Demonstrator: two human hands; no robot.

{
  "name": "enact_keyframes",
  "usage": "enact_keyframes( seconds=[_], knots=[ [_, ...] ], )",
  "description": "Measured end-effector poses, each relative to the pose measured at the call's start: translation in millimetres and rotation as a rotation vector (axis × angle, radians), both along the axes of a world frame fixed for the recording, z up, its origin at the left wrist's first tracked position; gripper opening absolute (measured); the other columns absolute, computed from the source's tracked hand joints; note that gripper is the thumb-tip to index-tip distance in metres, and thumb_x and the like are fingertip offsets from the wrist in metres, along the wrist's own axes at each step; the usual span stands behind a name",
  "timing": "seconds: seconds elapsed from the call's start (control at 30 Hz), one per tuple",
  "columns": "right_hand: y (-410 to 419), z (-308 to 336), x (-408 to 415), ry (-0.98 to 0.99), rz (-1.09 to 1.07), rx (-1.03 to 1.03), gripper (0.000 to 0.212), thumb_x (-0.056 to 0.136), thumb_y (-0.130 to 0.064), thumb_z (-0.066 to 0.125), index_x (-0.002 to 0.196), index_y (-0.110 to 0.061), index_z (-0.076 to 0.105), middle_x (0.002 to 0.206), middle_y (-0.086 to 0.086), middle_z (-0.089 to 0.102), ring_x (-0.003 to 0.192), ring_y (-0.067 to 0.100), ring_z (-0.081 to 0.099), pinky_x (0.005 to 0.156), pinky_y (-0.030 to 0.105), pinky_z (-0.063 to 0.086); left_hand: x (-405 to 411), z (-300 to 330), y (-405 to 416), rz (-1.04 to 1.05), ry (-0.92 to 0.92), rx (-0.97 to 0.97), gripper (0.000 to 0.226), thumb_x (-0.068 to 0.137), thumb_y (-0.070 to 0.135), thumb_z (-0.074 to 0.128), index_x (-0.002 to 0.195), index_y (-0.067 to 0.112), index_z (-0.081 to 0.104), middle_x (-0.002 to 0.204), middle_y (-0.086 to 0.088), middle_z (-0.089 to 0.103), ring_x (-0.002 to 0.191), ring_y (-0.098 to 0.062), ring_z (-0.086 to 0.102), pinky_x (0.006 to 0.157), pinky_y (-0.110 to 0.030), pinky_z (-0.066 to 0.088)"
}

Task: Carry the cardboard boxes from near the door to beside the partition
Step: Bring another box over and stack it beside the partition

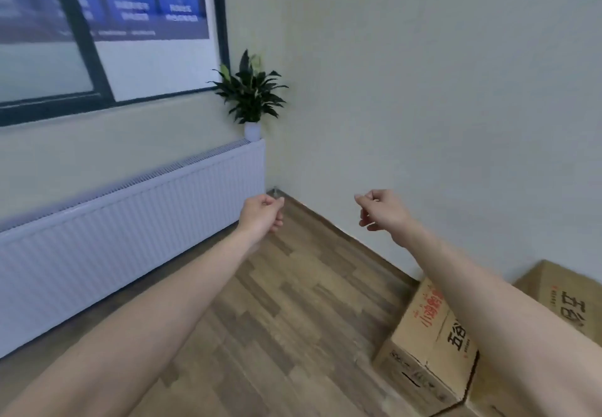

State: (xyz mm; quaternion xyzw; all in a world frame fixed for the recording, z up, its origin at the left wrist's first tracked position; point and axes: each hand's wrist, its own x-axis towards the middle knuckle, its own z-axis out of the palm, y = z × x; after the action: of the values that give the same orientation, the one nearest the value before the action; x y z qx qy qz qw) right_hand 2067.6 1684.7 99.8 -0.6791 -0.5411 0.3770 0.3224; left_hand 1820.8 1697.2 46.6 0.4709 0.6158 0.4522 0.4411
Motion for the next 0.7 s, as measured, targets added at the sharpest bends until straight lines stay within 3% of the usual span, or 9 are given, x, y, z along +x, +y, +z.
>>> enact_keyframes(
  seconds=[0.13, 0.23, 0.47, 0.7],
  knots=[
    [-18.4, -11.9, -165.7, 0.173, 0.129, -0.010, 0.020, 0.103, -0.016, 0.053, 0.085, -0.016, 0.046, 0.069, 0.011, 0.058, 0.051, 0.022, 0.055, 0.045, 0.023, 0.039, -154.8, 8.5, -80.7, 0.182, -0.104, 0.004, 0.028, 0.098, 0.017, 0.060, 0.072, 0.011, 0.054, 0.062, -0.007, 0.055, 0.049, -0.016, 0.053, 0.049, -0.026, 0.046],
    [-50.6, -34.1, -313.7, 0.245, 0.257, -0.061, 0.012, 0.102, -0.020, 0.057, 0.097, -0.016, 0.047, 0.077, 0.013, 0.067, 0.050, 0.021, 0.058, 0.050, 0.025, 0.041, -288.8, 4.8, -155.2, 0.349, -0.125, -0.005, 0.023, 0.098, 0.015, 0.061, 0.076, 0.011, 0.053, 0.062, -0.006, 0.055, 0.048, -0.016, 0.051, 0.049, -0.025, 0.044],
    [-158.6, -47.8, -611.6, 0.203, 0.622, -0.206, 0.014, 0.103, -0.021, 0.059, 0.101, -0.008, 0.061, 0.085, 0.012, 0.070, 0.060, 0.024, 0.062, 0.055, 0.029, 0.048, -542.5, -18.0, -346.6, 0.724, -0.173, -0.106, 0.018, 0.097, 0.014, 0.060, 0.081, 0.010, 0.054, 0.068, -0.009, 0.059, 0.052, -0.020, 0.053, 0.051, -0.026, 0.043],
    [-273.2, -52.6, -861.2, 0.160, 1.033, -0.251, 0.016, 0.103, -0.025, 0.057, 0.109, -0.012, 0.066, 0.095, 0.010, 0.077, 0.071, 0.023, 0.066, 0.061, 0.029, 0.054, -725.6, -48.2, -514.9, 1.125, -0.237, -0.137, 0.015, 0.097, 0.013, 0.061, 0.085, 0.008, 0.054, 0.069, -0.011, 0.064, 0.049, -0.019, 0.054, 0.042, -0.022, 0.042]
  ],
)
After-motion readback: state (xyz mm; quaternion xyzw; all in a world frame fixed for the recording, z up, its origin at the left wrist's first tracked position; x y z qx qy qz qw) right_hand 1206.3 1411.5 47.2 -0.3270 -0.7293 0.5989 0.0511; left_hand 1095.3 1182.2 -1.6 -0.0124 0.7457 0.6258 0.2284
